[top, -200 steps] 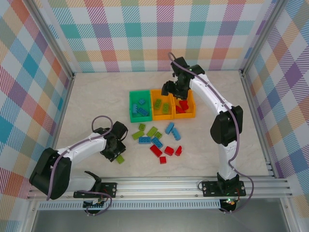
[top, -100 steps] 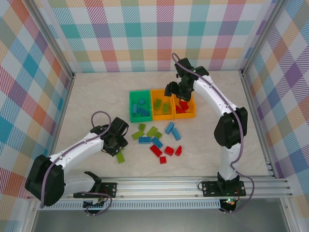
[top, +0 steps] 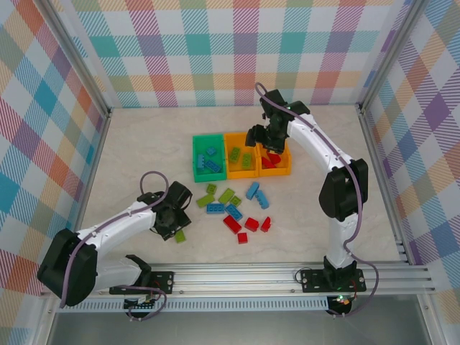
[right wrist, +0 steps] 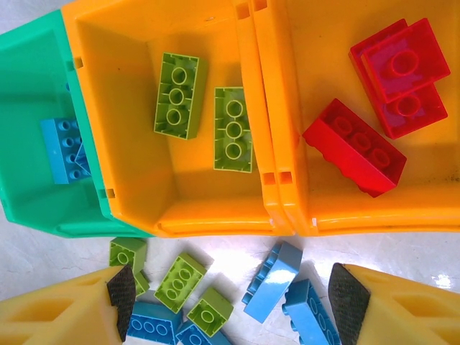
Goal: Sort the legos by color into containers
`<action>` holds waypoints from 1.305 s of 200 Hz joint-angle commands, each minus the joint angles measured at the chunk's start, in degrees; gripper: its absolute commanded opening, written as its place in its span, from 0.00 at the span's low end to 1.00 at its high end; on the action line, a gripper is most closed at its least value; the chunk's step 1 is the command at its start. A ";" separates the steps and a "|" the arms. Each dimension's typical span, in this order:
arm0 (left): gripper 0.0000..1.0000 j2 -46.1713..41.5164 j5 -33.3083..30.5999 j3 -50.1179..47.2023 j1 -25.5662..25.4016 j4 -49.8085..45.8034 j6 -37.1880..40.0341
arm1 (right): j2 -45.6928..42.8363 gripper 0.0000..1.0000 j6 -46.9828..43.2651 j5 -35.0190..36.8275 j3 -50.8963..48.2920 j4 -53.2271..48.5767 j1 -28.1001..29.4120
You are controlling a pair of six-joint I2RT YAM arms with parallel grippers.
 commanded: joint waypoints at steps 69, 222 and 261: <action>0.54 4.19 1.70 -2.67 -0.95 3.19 3.56 | -3.23 0.73 0.50 0.26 -1.85 0.05 -0.49; 0.30 1.84 -1.11 9.83 -0.95 -1.08 5.38 | -4.88 0.73 1.06 0.76 -3.04 0.65 -1.82; 0.30 9.26 -3.08 26.46 -0.95 0.12 11.01 | -8.36 0.74 1.62 0.55 -8.30 2.75 -4.27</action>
